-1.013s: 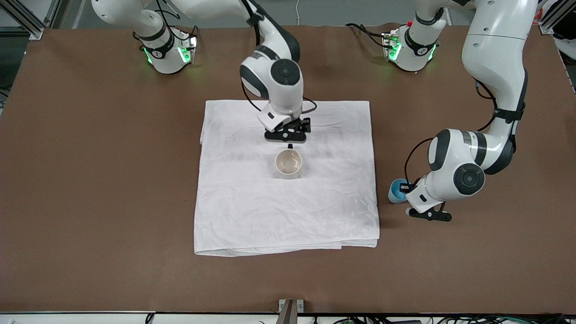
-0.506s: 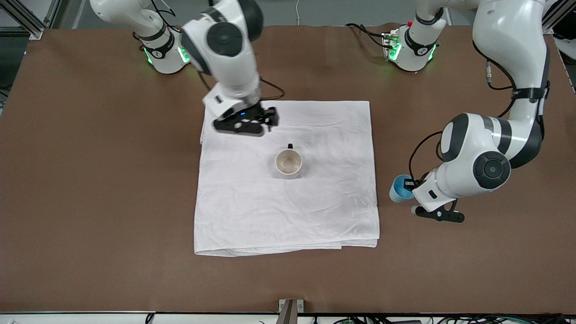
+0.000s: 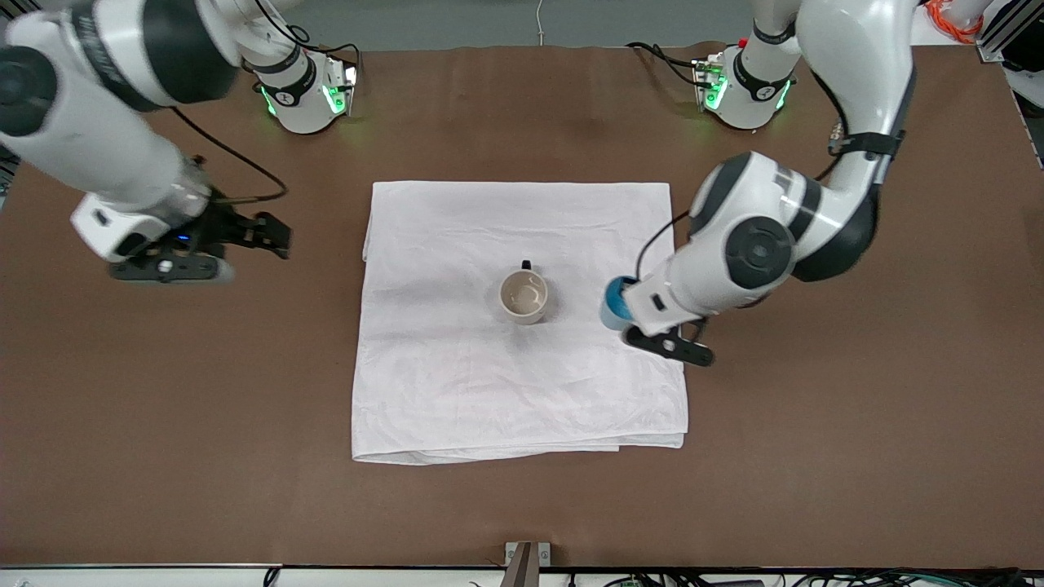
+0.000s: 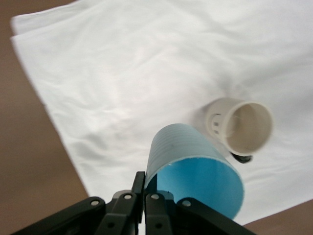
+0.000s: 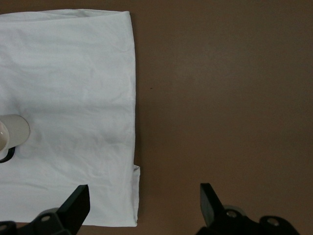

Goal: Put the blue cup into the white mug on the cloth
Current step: 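Move the blue cup over the white mug with the left gripper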

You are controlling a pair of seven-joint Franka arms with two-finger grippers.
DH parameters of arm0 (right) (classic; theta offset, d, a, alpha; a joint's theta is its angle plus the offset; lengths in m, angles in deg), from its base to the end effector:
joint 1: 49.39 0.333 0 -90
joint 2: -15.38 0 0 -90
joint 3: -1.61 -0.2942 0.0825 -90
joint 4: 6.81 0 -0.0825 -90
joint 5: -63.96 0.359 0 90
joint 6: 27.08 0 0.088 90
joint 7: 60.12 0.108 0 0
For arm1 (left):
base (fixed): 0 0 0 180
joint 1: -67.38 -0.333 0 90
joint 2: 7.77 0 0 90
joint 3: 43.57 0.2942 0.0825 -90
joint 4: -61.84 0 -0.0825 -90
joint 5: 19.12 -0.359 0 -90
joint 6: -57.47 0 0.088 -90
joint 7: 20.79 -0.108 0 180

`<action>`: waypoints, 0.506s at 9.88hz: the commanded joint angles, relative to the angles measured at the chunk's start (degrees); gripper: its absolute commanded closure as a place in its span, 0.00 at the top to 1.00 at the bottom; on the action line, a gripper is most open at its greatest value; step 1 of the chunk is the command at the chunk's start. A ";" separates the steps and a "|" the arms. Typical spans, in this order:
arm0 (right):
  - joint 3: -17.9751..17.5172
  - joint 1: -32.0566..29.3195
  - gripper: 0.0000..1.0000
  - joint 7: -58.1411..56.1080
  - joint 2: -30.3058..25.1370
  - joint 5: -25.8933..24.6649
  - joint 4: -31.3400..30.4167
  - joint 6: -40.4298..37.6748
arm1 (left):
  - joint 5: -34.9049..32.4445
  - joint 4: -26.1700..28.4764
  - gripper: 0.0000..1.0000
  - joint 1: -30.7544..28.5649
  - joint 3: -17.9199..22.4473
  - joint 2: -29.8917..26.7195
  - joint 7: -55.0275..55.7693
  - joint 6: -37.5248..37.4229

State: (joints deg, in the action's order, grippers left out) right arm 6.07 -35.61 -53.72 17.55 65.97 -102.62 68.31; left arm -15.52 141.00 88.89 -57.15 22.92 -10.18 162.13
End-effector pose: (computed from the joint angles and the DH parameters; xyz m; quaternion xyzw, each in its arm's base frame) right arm 0.5357 0.0921 0.5440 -0.9993 -0.0234 0.0245 0.0127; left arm 0.5564 -0.3624 0.3926 0.9771 -0.1887 -0.0703 0.0687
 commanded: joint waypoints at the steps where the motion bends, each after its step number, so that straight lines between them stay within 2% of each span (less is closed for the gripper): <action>1: -1.30 -6.71 0.99 -8.55 -3.39 0.27 -2.45 -1.17 | 0.09 -6.80 0.00 5.54 0.75 5.15 0.11 -0.87; 3: -1.21 -13.31 0.99 -19.62 -4.54 0.27 -2.54 -2.14 | -1.83 -6.91 0.00 9.23 0.83 6.49 0.11 -0.95; 5: -1.21 -14.21 0.99 -20.63 -4.37 0.27 -2.02 -1.18 | -3.69 -6.99 0.00 11.35 0.83 8.32 0.28 -0.69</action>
State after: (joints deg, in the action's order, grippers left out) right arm 6.05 -49.38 -73.77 14.77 65.96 -102.96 66.12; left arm -17.98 136.59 98.90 -56.85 29.23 -9.57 162.20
